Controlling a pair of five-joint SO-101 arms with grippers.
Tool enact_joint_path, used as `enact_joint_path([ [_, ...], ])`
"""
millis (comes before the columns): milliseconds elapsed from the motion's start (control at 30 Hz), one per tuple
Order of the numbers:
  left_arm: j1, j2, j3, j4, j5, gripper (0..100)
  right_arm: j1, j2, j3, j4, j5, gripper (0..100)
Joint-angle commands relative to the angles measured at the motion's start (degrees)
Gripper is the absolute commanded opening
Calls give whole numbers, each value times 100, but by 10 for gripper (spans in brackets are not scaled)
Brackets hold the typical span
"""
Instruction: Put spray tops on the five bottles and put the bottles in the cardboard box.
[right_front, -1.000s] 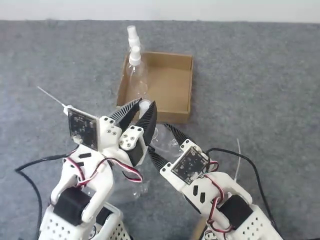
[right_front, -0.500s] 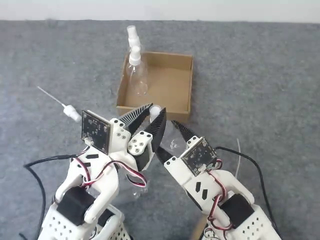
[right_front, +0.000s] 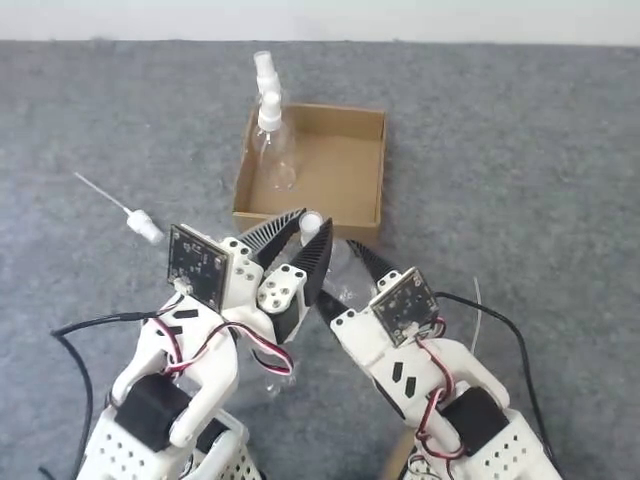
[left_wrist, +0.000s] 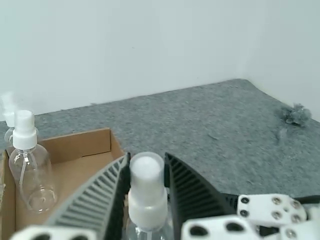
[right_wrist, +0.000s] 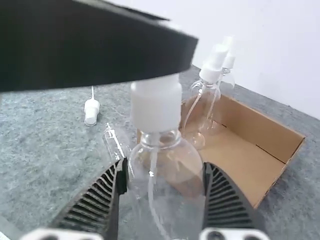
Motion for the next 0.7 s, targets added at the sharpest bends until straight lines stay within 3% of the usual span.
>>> enact_joint_path([
  [0,9,18,-40,18,-35,61,259,-180,-369,-163,-79,90],
  [167,44,18,-31,44,-26,156,259,-180,-369,-163,-79,90],
  [667,-9,18,-787,519,-70,160,259,-180,-343,-171,-44,90],
])
